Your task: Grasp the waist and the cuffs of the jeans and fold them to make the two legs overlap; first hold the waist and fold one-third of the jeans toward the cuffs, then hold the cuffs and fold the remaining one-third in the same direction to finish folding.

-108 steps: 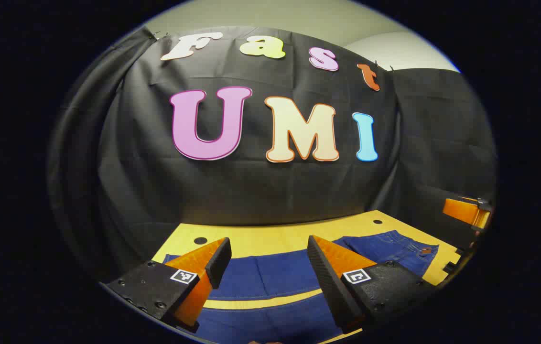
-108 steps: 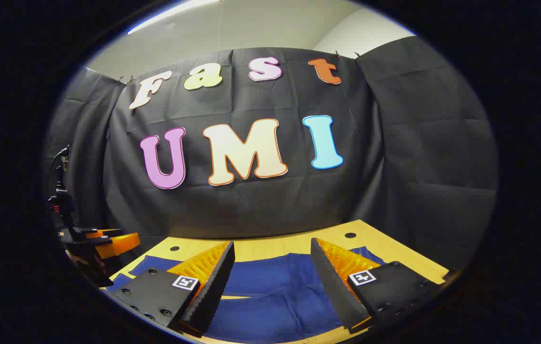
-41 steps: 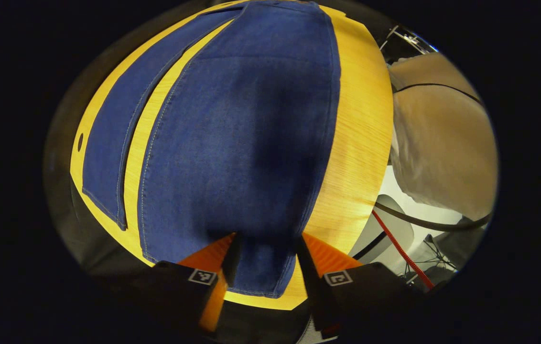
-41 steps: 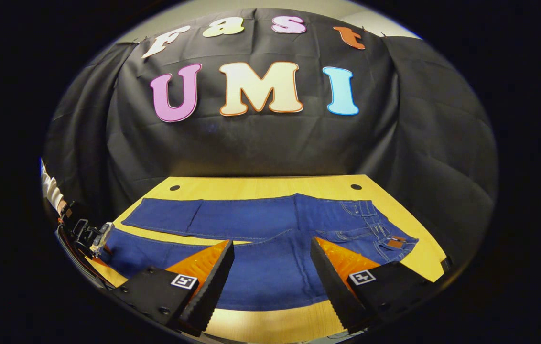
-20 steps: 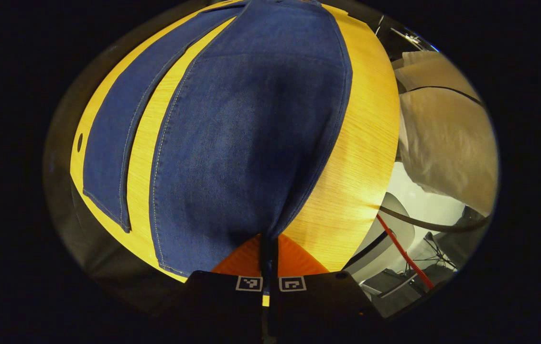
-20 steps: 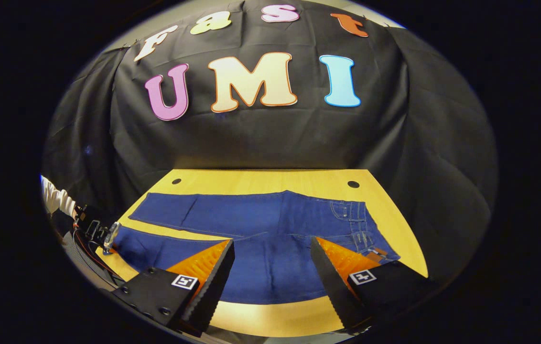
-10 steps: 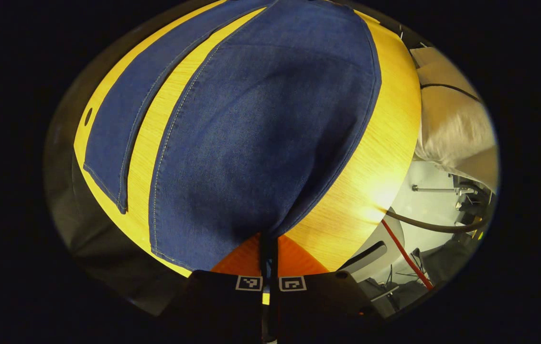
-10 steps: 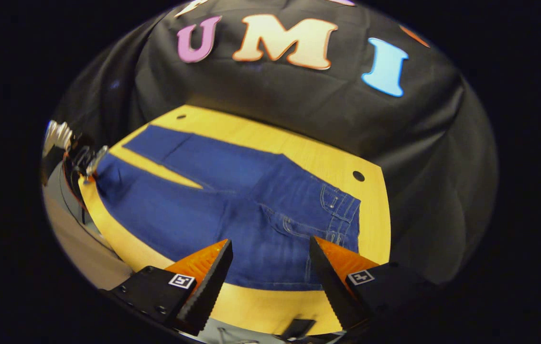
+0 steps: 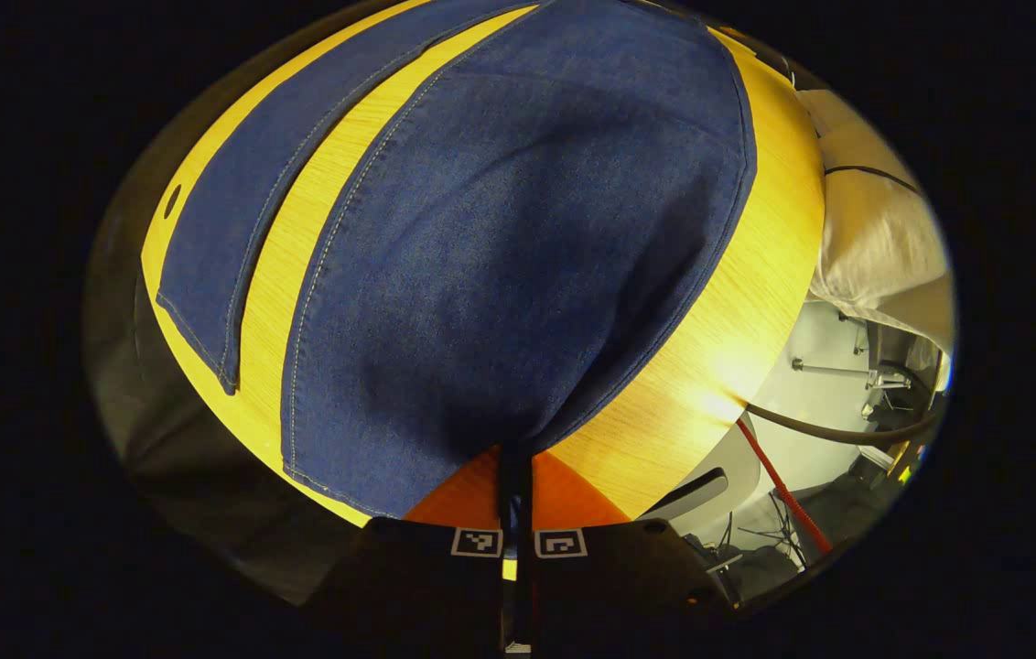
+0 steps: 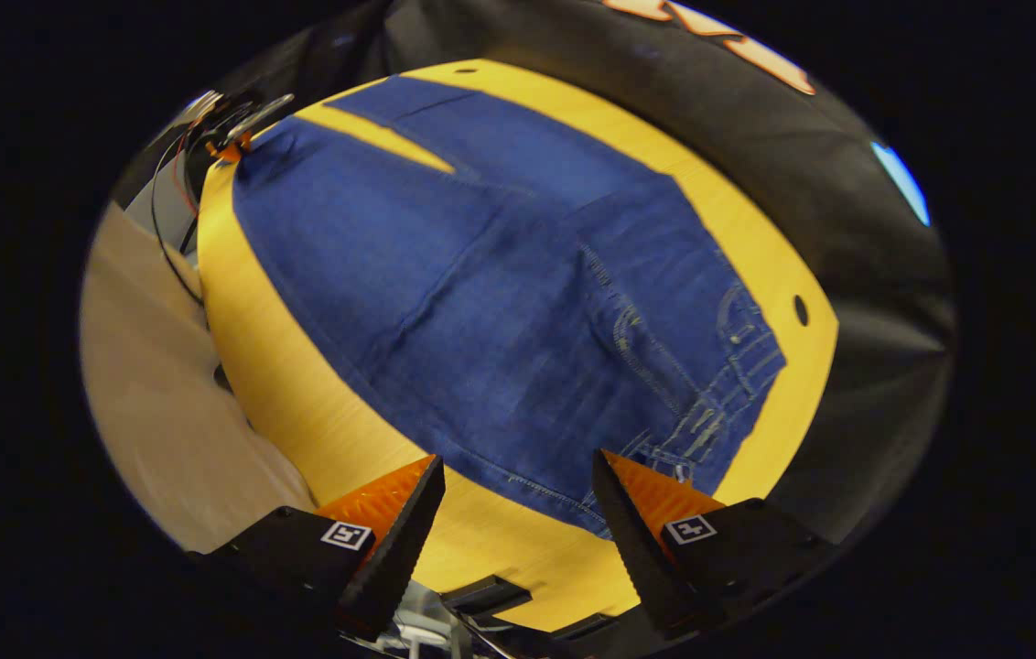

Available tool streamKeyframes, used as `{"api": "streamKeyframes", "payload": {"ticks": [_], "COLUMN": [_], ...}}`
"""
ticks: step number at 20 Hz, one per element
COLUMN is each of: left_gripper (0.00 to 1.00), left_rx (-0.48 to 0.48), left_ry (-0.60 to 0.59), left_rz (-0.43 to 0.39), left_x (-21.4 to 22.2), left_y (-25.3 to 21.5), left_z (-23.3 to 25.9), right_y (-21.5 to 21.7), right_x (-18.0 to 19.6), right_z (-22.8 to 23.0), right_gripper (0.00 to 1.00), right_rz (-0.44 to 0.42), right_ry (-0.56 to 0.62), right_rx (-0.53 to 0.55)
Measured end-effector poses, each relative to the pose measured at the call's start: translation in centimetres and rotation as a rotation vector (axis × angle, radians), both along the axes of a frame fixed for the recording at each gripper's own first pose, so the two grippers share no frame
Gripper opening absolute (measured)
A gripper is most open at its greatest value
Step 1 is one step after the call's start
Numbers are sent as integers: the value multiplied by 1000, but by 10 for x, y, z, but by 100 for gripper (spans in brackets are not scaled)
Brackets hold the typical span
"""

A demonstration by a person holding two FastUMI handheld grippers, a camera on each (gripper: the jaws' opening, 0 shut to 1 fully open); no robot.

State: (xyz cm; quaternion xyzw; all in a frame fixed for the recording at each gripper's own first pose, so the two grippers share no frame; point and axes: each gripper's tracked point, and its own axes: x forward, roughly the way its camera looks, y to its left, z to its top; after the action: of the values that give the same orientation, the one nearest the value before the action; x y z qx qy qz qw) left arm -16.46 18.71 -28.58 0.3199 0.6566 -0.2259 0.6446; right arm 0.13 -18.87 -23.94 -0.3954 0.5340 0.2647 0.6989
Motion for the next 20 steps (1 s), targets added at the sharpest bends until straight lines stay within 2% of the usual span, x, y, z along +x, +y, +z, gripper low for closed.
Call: {"api": "streamKeyframes", "payload": {"ticks": [4, 10, 15, 18, 20], "left_gripper": [0, 0, 0, 0, 0], "left_rx": [11, -13, -17, -20, -19], "left_ry": [39, 50, 46, 43, 43], "left_rz": [-12, 30, 34, 37, 37], "left_x": [1, 1, 1, 2, 2], "left_y": [0, 0, 0, 0, 0], "left_z": [0, 1, 1, 1, 0], "right_y": [-6, -11, -14, -14, -14], "right_x": [-7, -6, -6, -5, -7], "right_z": [-24, -47, -63, -58, -59], "right_gripper": [100, 100, 99, 100, 97], "right_rz": [75, 127, 134, 125, 116], "right_ry": [111, 167, 178, 183, 184], "right_rx": [-53, -131, -158, -159, -164]}}
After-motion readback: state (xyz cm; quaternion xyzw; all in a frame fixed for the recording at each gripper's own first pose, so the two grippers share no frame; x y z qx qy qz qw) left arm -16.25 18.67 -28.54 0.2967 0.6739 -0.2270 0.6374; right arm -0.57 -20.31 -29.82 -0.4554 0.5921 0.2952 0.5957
